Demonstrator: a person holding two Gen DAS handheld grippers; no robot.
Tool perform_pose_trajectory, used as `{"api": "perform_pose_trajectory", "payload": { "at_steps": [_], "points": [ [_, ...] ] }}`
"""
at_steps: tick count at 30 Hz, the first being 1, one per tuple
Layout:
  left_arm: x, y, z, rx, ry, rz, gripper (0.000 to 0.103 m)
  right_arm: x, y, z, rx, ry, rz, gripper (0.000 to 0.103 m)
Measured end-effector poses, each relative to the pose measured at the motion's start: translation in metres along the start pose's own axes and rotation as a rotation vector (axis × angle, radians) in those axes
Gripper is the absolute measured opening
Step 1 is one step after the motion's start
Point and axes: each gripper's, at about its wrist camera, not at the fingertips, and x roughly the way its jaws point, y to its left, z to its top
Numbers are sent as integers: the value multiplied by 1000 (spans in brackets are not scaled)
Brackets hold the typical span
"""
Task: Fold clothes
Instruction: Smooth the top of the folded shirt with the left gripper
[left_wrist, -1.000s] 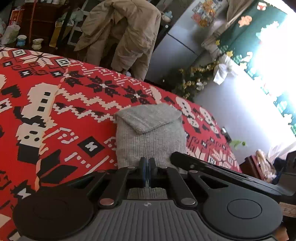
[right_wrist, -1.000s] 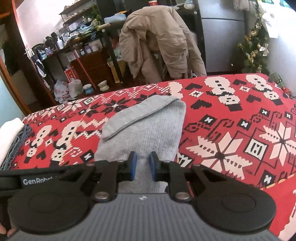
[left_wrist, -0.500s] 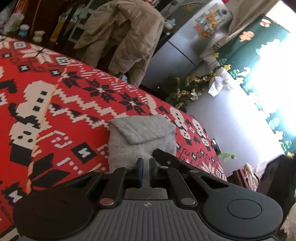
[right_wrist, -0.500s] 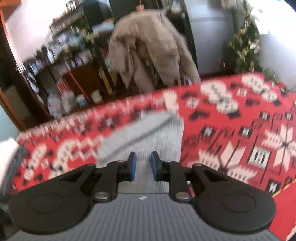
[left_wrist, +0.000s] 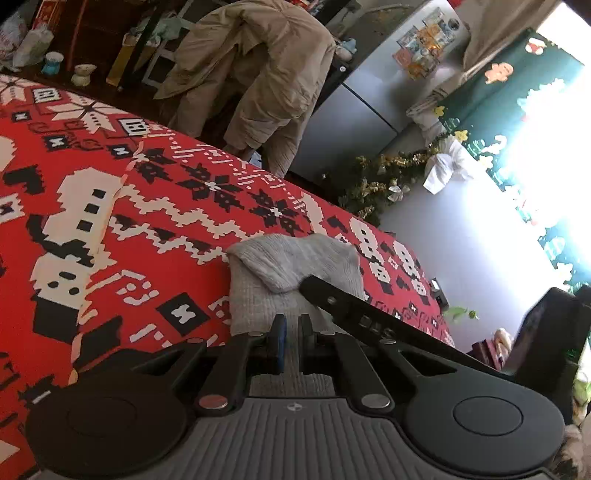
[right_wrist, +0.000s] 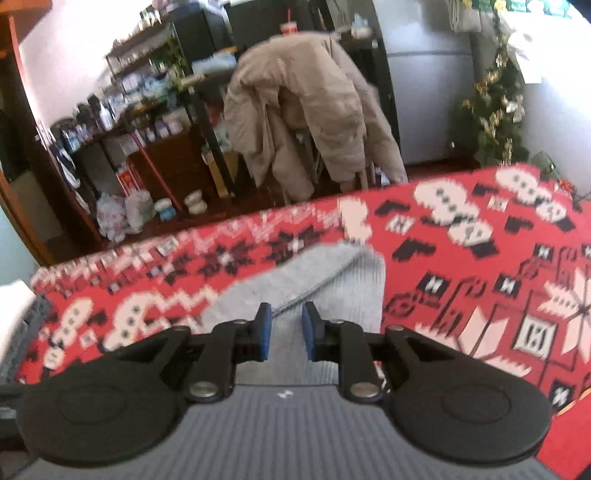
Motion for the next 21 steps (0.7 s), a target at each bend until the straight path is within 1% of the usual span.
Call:
{"api": "perform_pose_trajectory", "payload": {
  "at_steps": [3, 6, 9, 10, 12, 15, 18, 21],
  "points": [
    [-2, 0, 0, 8, -5, 5, 4, 9, 0, -2, -2, 15, 2, 17],
    [-2, 2, 0, 10, -5, 14, 4, 1, -4, 1, 33, 15, 14, 19],
    [-3, 3, 0, 10, -12, 19, 4, -15, -4, 5, 18, -13, 16, 20],
    [-4, 2, 0, 11, -16, 15, 4, -22, -4, 6, 8, -26, 13, 20],
    [-4, -1, 0, 20, -24, -3, 4, -29, -8, 6, 4, -26, 16, 22],
    [-1, -7, -2, 30, -23, -34, 4, -29, -15, 0, 0, 11, 4, 22],
    [6, -14, -5, 58, -10, -21, 4, -25, -20, -8, 6, 26, -3, 23],
    [11, -19, -7, 91, -2, -2, 4, -35, -20, -8, -6, 10, 8, 22]
  ]
}}
